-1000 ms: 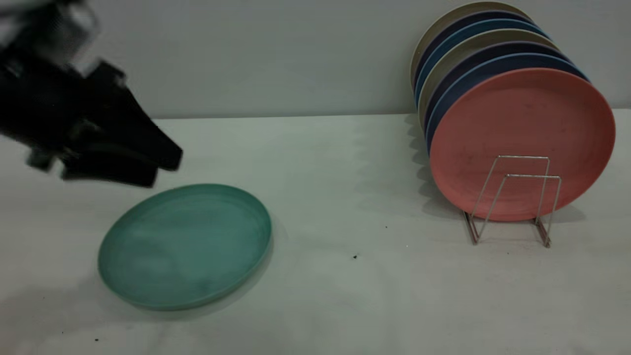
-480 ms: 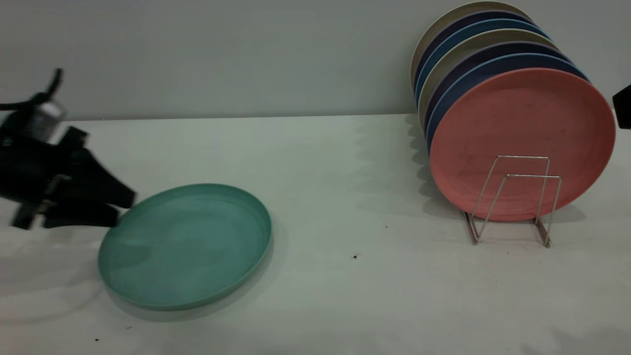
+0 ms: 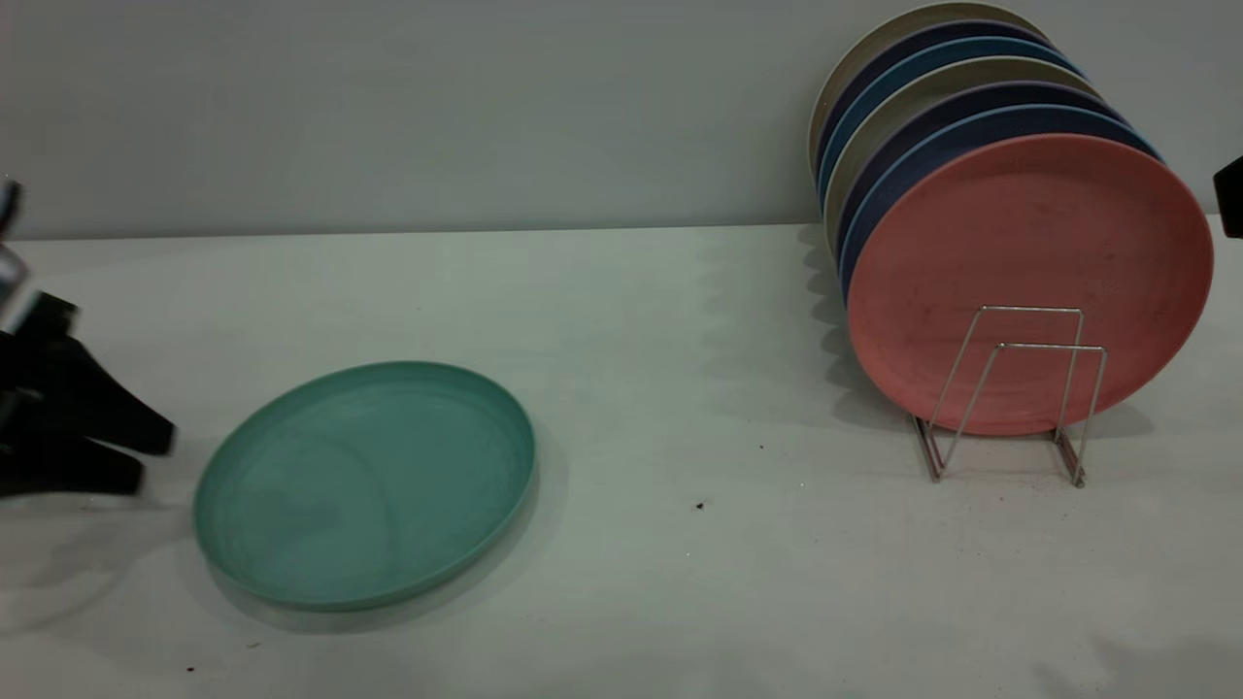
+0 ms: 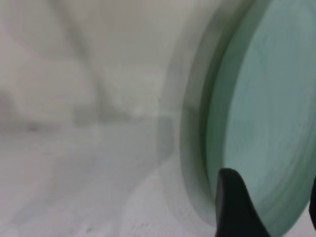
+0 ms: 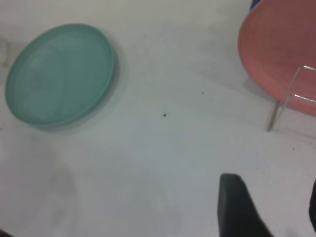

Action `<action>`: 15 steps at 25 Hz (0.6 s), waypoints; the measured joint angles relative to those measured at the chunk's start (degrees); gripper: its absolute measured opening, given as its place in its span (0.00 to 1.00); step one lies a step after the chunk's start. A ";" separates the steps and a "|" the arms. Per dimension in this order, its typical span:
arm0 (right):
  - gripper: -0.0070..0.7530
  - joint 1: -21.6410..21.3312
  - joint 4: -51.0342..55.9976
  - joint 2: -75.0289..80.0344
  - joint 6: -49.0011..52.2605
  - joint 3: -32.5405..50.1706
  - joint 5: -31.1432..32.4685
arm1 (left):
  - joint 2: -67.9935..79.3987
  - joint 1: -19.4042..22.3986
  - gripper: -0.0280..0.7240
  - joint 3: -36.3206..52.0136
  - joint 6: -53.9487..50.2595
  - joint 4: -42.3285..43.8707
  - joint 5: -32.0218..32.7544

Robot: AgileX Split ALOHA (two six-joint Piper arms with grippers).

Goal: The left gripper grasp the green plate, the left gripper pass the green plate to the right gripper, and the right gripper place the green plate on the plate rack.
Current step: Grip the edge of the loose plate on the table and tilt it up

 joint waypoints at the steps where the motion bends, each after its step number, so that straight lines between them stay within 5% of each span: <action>1: 0.50 0.00 0.00 0.00 0.00 0.00 0.00 | 0.65 -0.94 0.57 0.00 0.00 0.00 -0.17; 10: 0.50 0.00 0.06 0.00 -0.20 0.00 -0.07 | 3.19 -6.88 0.56 0.00 0.02 0.00 -3.90; 15: 0.50 0.00 0.06 0.00 -0.30 0.00 -0.14 | 3.77 -7.09 0.44 0.00 0.02 0.00 -5.39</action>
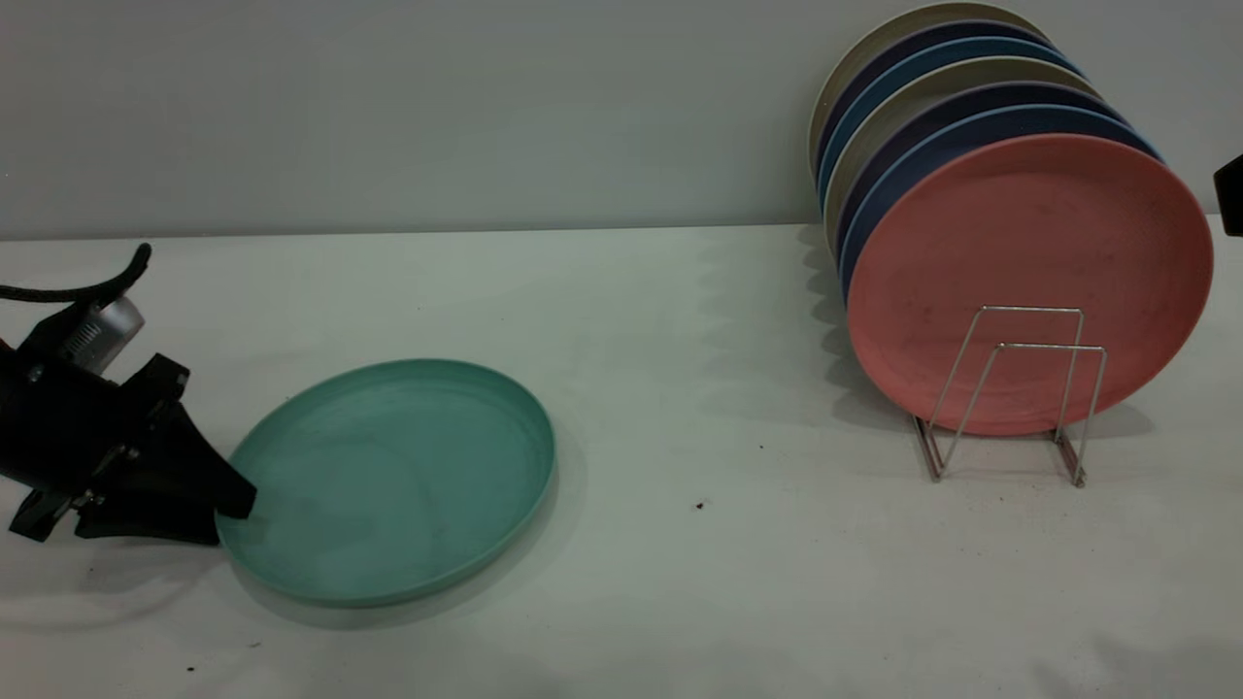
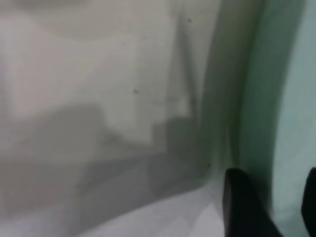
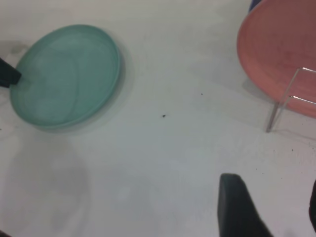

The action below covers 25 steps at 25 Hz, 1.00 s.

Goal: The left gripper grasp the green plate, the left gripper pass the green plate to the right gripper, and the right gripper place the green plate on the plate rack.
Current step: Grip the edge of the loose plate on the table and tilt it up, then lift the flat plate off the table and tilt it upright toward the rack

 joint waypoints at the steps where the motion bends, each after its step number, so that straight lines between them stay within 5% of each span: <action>1: 0.50 0.00 0.00 0.00 0.00 0.00 0.00 | 0.14 0.00 0.41 0.00 0.05 0.00 -0.29; 10: 0.50 0.00 0.28 0.00 -0.06 0.00 0.00 | 0.29 0.00 0.25 0.00 0.05 -0.43 -3.08; 14: 0.50 0.00 1.05 0.00 -0.06 0.00 0.57 | 0.29 -0.06 0.08 -0.30 1.04 -1.69 -3.06; 21: 0.50 0.00 3.15 0.64 -0.11 0.00 0.57 | -2.36 -0.61 0.07 -5.67 2.52 -1.59 1.96; 25: 0.50 0.00 9.58 5.01 -4.52 0.00 0.49 | -8.89 -4.38 0.06 -7.14 2.40 0.37 1.19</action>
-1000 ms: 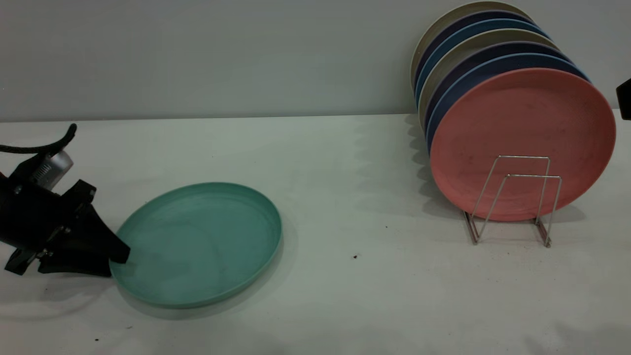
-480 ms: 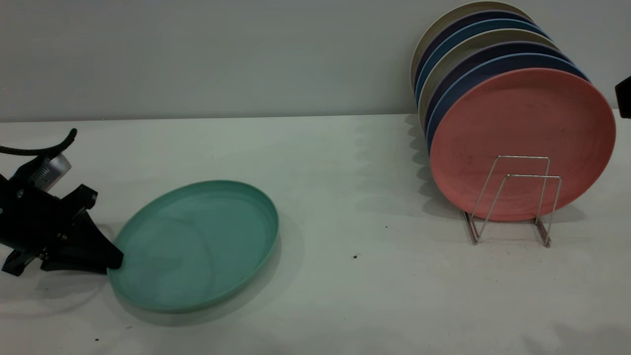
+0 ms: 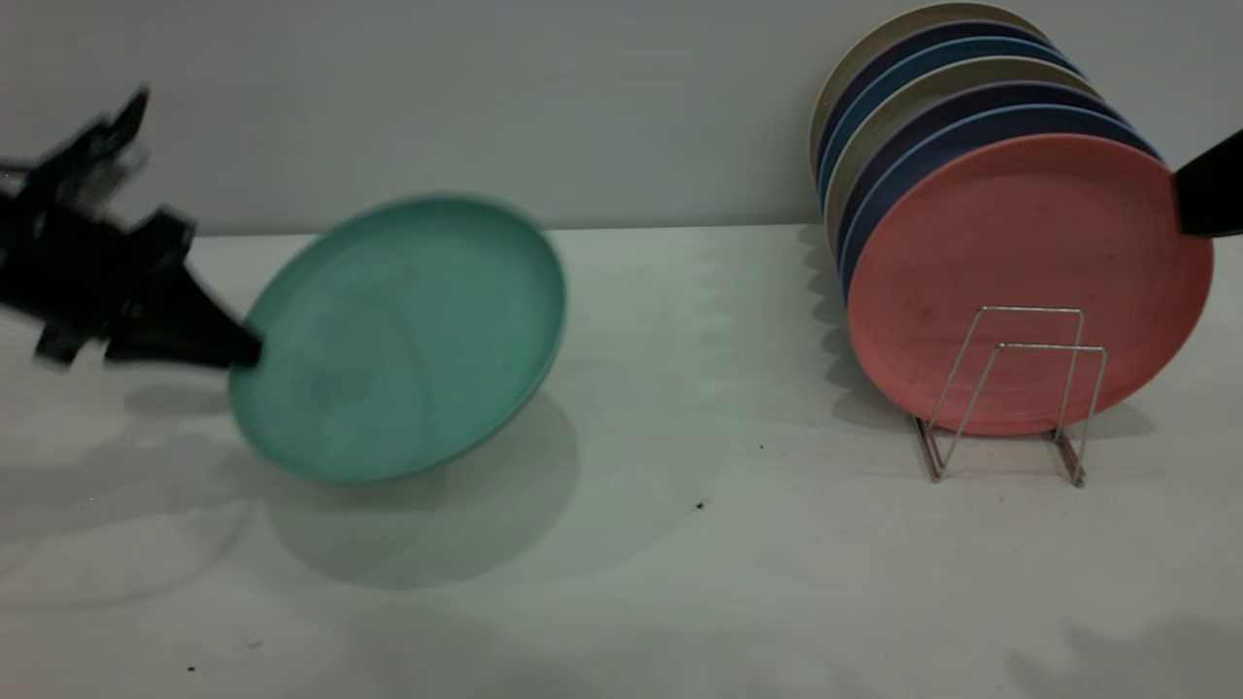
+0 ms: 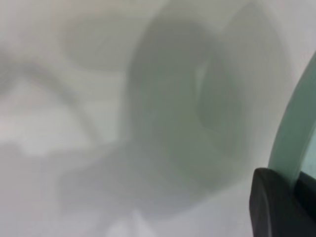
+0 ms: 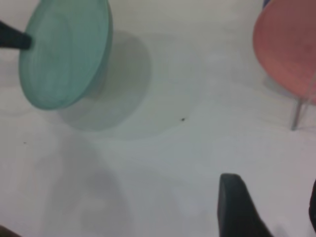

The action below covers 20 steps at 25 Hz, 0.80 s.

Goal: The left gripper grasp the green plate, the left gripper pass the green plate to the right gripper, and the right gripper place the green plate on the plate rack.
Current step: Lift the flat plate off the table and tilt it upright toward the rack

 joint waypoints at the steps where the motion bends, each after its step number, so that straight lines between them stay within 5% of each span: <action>1: 0.50 0.00 2.19 1.44 -2.45 0.00 0.00 | -1.23 -1.73 0.06 -0.12 -0.12 0.78 -0.57; 9: 0.50 0.00 31.16 19.55 -30.57 -0.58 4.67 | -4.99 -13.16 0.06 -0.12 -2.00 1.14 -1.40; 20: 0.50 0.00 34.98 37.71 -36.01 -6.43 14.44 | -4.99 -24.18 0.06 -0.12 -3.37 1.14 -4.47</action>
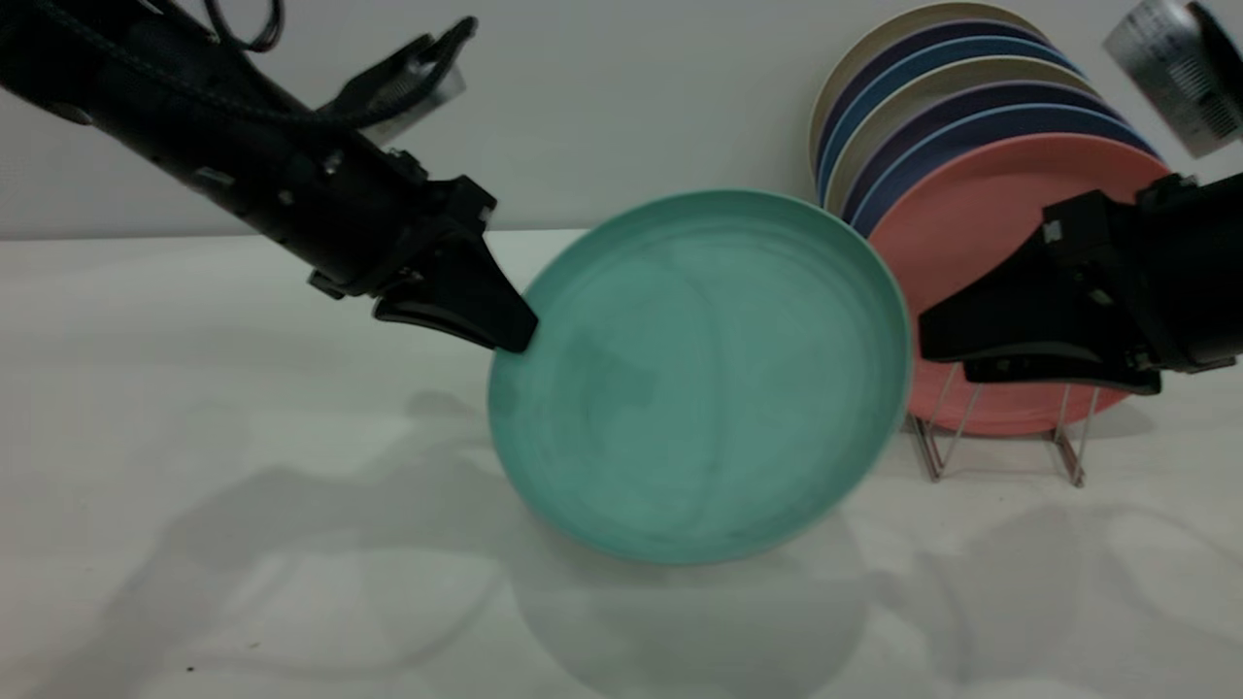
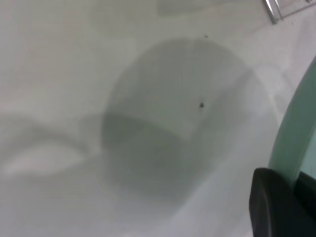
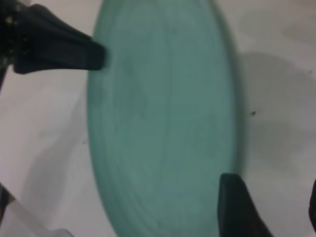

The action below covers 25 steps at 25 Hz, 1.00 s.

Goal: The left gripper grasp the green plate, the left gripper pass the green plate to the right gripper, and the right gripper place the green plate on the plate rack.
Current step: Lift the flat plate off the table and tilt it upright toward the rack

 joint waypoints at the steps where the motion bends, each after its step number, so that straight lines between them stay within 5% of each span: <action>1: 0.50 0.00 0.00 0.21 0.00 -0.13 0.44 | 0.00 -0.39 0.06 0.00 -0.01 0.00 -0.11; 11: 0.48 0.00 0.00 0.20 -0.06 -0.17 0.59 | 0.00 -2.96 0.06 0.00 2.64 -4.31 2.13; 15: 0.36 0.00 0.00 0.20 0.21 -0.17 0.59 | 0.00 -3.39 0.06 0.00 4.15 -6.57 3.97; 19: 0.11 0.05 0.24 0.20 1.14 -0.17 -0.02 | 0.00 -2.39 0.07 0.00 4.28 -7.37 5.22; 25: 0.08 0.05 0.77 0.20 0.47 -0.19 -0.23 | 0.00 2.68 0.27 0.00 5.54 -14.15 16.70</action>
